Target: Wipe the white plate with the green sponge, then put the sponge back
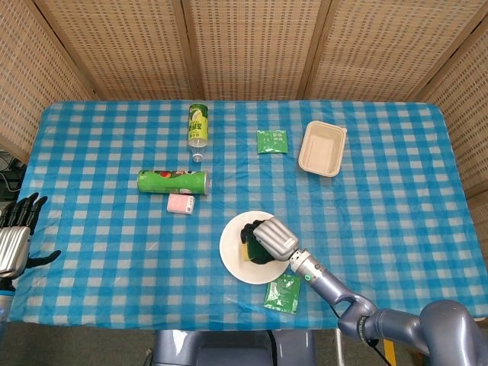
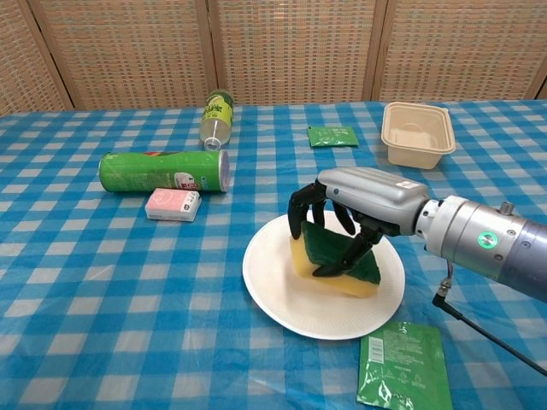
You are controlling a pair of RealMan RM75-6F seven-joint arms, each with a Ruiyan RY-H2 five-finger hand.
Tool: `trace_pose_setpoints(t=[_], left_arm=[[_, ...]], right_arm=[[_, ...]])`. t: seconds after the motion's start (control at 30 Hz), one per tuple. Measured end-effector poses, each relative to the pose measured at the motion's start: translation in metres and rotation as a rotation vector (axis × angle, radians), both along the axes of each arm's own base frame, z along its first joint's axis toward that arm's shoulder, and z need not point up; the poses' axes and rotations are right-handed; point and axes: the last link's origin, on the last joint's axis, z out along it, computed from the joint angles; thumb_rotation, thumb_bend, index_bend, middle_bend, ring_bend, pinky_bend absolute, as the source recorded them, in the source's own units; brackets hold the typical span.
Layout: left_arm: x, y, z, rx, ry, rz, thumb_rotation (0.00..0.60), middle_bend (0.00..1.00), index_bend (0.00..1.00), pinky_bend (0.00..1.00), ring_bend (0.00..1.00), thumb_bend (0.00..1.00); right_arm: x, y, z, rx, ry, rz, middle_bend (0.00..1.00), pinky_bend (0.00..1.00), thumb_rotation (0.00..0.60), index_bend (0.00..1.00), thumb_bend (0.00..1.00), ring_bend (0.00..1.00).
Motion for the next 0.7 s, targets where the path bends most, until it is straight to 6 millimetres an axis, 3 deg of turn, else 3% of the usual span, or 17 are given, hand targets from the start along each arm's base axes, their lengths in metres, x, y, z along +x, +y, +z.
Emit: trace_pose_setpoints(t=[0.43, 0.7], left_arm=[[-0.0001, -0.0004, -0.0008, -0.008, -0.003, 0.002, 0.600, 0.00, 0.00, 0.00, 0.00, 0.00], [0.0002, -0.0008, 0.0003, -0.006, -0.010, 0.001, 0.600, 0.00, 0.00, 0.00, 0.00, 0.00]], right_arm=[[-0.0054, 0.0019, -0.0069, 0.015, -0.016, -0.019, 0.57, 0.68, 0.600, 0.52, 0.39, 0.50], [0.0028, 0.0026, 0.0011, 0.002, -0.064, -0.006, 0.57, 0.68, 0.600, 0.52, 0.39, 0.51]])
